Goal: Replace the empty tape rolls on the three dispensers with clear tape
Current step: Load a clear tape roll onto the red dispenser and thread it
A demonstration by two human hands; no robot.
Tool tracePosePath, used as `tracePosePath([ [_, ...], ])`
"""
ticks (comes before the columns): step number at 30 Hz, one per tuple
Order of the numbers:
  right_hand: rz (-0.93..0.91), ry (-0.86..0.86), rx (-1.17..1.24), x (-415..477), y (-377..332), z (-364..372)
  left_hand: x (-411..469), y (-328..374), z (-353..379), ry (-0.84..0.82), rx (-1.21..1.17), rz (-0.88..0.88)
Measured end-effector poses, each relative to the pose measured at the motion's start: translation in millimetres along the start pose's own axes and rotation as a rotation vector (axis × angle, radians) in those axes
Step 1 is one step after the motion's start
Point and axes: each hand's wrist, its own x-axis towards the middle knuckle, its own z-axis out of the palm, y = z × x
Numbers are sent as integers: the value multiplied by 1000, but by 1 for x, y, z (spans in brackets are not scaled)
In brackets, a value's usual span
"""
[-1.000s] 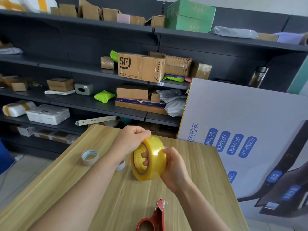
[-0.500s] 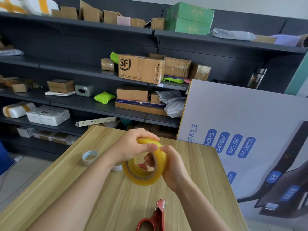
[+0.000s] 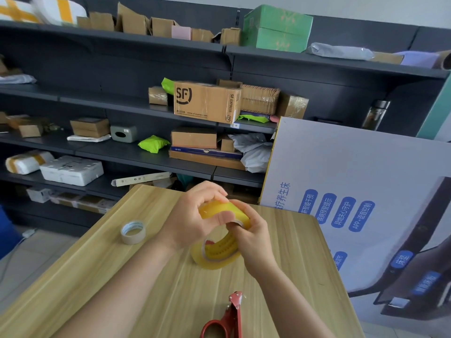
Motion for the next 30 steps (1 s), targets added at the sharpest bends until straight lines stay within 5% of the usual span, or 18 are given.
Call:
tracePosePath([
  [4,24,-43,79,3,-2,1,-1,1,3,188,74,179],
  [9,38,-80,86,8,-2,-4,0,2,8,311,76,200],
  [23,102,-148,68,4,15,-8,-2,-8,24,361,105,155],
  [30,153,-197,79,10,14,-9,2,-8,20,230,-110,86],
])
